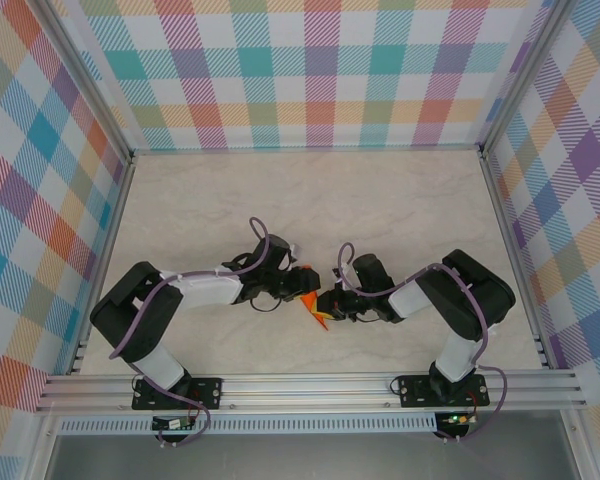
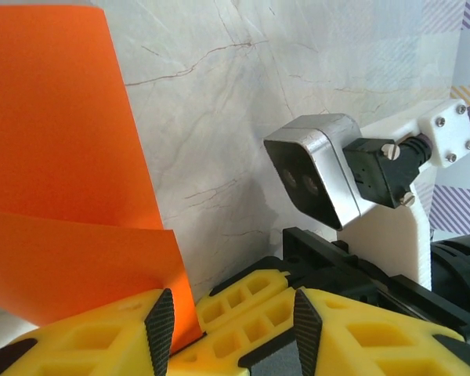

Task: Fold a paper plane with a square sheet of paper (pick it up from the middle)
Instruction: Fold the wing for the fifth time at the center of the table.

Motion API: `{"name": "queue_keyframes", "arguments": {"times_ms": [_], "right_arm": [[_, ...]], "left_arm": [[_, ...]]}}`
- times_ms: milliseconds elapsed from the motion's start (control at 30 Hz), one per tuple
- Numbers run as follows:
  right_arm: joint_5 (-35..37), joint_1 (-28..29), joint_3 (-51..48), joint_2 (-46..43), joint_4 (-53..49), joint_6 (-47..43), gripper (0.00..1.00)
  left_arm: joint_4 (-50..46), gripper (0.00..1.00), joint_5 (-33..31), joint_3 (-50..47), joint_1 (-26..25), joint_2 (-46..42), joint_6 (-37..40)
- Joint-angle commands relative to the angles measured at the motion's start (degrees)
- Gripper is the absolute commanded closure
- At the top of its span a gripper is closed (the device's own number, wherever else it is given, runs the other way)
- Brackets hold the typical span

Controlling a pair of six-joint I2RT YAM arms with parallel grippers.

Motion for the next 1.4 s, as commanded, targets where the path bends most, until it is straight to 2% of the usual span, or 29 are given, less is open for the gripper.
{"name": "queue_keyframes", "arguments": {"times_ms": [0, 100, 500, 733, 1033, 1300, 1367], "right_arm": [[0.3, -0.4, 1.4, 1.5, -0.7, -0.2, 0.92], [0.6, -0.4, 1.3, 1.4, -0.7, 0.0, 0.91], [4.5, -0.3, 1.4, -3.3, -11.6, -2.4, 0.83], [5.2, 0.1, 0.8, -4.6, -15.0, -3.8, 0.83], [5.3, 2.2, 1.3, -3.5, -18.9, -7.0, 0.89], [12.4, 5.8, 4.7, -4.3, -29.9, -10.0, 0.91], [13.3, 6.5, 4.4, -4.8, -29.9, -9.7, 0.89]], "left_arm": [[1.4, 0.54, -1.4, 1.1, -0.7, 1.7, 0.2], [1.4, 0.54, -2.5, 1.4, -0.7, 2.9, 0.6], [-0.9, 0.55, -4.6, 1.9, -0.7, 5.7, 1.0], [-1.5, 0.55, -4.1, 2.8, -0.7, 7.2, 1.3], [-2.6, 0.56, -3.7, 3.1, -0.7, 7.2, 1.4], [-3.3, 0.56, -3.9, 3.2, -0.7, 6.8, 1.1], [-3.6, 0.56, -4.1, 3.2, -0.7, 6.7, 1.0]]}}
